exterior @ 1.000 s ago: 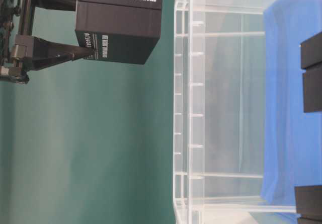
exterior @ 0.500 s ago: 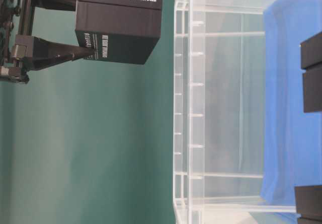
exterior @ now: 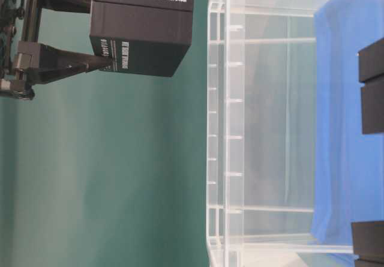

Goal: Take the box out of the case with the right arm.
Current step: 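Lift the held box up out of the bin, then carry the box to the table right of the middle box and lower it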

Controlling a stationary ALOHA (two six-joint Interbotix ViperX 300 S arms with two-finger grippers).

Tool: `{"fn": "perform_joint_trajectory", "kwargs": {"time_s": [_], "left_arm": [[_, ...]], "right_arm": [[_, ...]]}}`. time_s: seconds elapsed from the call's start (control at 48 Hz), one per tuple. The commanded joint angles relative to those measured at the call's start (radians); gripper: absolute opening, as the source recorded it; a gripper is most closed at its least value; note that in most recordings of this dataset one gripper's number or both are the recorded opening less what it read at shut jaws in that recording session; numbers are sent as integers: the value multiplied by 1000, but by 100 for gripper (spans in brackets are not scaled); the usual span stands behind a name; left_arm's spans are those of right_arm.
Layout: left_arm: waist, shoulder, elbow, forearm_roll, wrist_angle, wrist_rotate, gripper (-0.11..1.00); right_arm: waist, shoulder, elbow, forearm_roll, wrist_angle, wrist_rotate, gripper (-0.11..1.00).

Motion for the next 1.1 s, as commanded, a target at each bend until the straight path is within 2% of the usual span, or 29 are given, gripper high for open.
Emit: {"fn": "perform_joint_trajectory", "kwargs": {"time_s": [0.0, 0.459, 0.688, 0.917, 1.084], "left_arm": [[-2, 3, -9, 3, -5, 2, 0], [-2, 3, -9, 3, -5, 2, 0], [-2, 3, -9, 3, -3, 3, 0], [-2, 3, -9, 3, -5, 5, 0], [-2, 3, -9, 3, -5, 3, 0]], "right_arm": [[2, -35, -31, -5, 2, -2, 66], [2, -38, -31, -6, 2, -2, 66], [28, -55, -31, -6, 11, 2, 66], [112, -55, -31, -6, 98, 26, 66], [199, -55, -31, -6, 135, 92, 66]]}}
